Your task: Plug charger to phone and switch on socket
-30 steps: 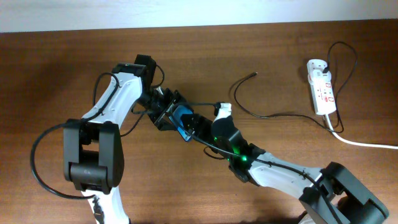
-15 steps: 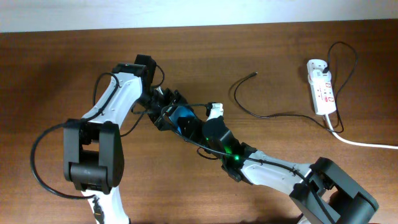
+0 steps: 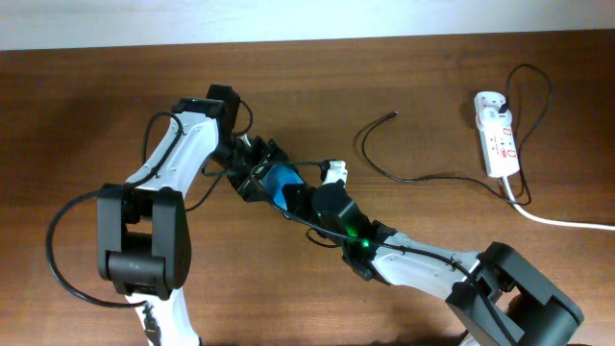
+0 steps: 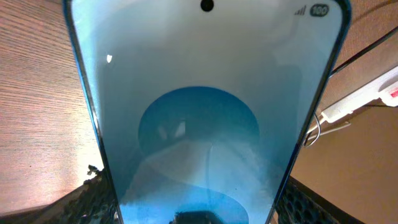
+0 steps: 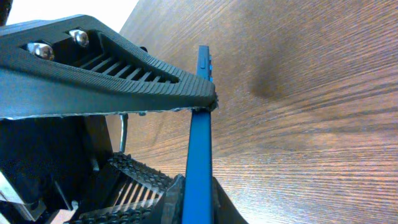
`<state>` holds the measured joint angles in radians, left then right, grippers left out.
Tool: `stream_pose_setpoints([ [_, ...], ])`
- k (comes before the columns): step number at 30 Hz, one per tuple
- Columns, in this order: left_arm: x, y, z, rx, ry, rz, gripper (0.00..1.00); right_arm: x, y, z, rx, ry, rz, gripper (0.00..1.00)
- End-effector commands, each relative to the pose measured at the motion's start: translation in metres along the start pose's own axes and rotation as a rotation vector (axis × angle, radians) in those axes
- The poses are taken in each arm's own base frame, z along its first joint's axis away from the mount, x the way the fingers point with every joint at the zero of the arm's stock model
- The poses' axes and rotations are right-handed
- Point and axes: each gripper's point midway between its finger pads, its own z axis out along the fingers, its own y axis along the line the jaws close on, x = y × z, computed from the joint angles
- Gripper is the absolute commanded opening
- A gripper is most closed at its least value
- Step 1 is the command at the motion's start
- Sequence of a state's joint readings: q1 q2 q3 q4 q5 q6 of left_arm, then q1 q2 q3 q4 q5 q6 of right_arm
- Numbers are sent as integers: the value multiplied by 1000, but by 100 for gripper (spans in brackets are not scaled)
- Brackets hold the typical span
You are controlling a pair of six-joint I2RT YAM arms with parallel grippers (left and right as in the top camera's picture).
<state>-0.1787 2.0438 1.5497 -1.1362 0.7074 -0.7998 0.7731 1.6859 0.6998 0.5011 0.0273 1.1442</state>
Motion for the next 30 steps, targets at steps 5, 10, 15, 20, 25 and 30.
stream_pose_setpoints([
  [5, 7, -19, -15, 90, -2, 63, 99, -21, 3, 2, -9, -45, 8, 9],
  [10, -23, -49, -91, 335, -93, 275, 99, -36, 14, 3, -50, -43, 32, 4],
  [15, -1, -4, -240, 423, -458, 519, 99, -52, 26, -4, -138, 44, 97, 4],
  [20, 97, 53, -356, 411, -1017, 625, 99, -56, 29, -10, -186, 115, 110, 4],
  [25, 49, 80, -333, 637, -1179, 267, 99, -57, 31, -15, -220, 160, 95, 4],
  [30, -7, 54, -190, 876, -634, 47, 99, -83, 30, -26, -233, 131, 205, 4],
])
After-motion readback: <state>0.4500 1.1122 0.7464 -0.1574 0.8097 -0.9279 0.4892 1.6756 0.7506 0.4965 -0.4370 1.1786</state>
